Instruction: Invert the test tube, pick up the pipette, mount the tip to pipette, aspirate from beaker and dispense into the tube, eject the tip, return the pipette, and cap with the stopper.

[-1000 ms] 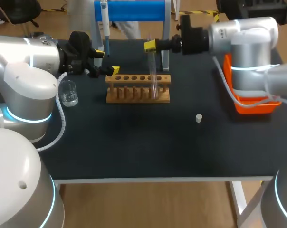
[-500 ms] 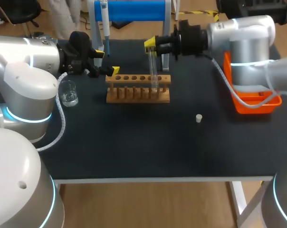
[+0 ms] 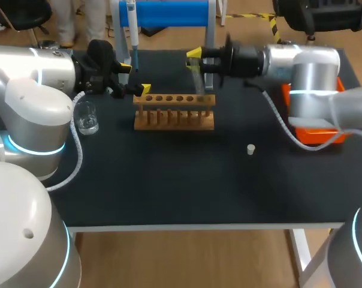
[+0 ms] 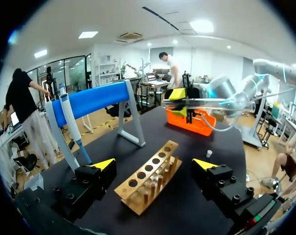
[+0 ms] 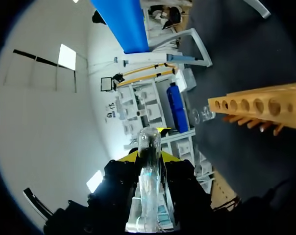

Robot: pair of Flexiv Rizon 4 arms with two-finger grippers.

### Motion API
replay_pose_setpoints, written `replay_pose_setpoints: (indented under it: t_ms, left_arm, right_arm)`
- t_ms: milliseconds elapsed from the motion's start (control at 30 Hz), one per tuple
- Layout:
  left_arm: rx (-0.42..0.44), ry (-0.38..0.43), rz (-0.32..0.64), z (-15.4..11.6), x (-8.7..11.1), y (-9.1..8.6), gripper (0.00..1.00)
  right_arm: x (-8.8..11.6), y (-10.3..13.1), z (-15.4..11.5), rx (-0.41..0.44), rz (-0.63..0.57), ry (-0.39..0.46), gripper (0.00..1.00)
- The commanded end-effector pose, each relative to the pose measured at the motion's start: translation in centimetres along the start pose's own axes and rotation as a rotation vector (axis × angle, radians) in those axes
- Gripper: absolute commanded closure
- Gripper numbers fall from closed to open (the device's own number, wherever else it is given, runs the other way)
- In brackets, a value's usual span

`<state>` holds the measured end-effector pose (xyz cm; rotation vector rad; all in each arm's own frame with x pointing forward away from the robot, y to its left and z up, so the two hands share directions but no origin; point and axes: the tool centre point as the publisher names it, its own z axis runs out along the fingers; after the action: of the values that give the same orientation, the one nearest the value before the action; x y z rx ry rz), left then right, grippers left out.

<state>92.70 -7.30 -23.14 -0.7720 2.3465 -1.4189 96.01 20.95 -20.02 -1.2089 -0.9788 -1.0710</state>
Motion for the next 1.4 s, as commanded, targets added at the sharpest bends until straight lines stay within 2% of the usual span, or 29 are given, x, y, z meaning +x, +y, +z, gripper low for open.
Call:
replay_pose_setpoints:
  t_ms: [33, 233, 533, 767, 1100, 1400]
  left_arm:
    - [-0.002, 0.001, -0.001, 0.0, 0.0, 0.0, 0.0]
    - [-0.002, 0.001, -0.001, 0.0, 0.0, 0.0, 0.0]
    - [-0.002, 0.001, -0.001, 0.0, 0.0, 0.0, 0.0]
    - [-0.002, 0.001, -0.001, 0.0, 0.0, 0.0, 0.0]
    - [-0.002, 0.001, -0.001, 0.0, 0.0, 0.0, 0.0]
    - [-0.002, 0.001, -0.001, 0.0, 0.0, 0.0, 0.0]
  right_arm:
    - [-0.9, 0.6, 0.1, 0.005, -0.058, 0.02, 1.0]
    - [-1.1, 0.9, 0.3, 0.013, -0.114, 0.004, 1.0]
    - [-1.5, 1.3, -0.3, 0.041, -0.16, -0.075, 1.0]
    - [-1.0, 0.8, -0.9, 0.033, -0.235, -0.09, 1.0]
    - [0.4, -0.4, -1.9, 0.038, -0.246, -0.081, 1.0]
    - [0.5, -0.8, -2.1, 0.027, -0.238, -0.081, 1.0]
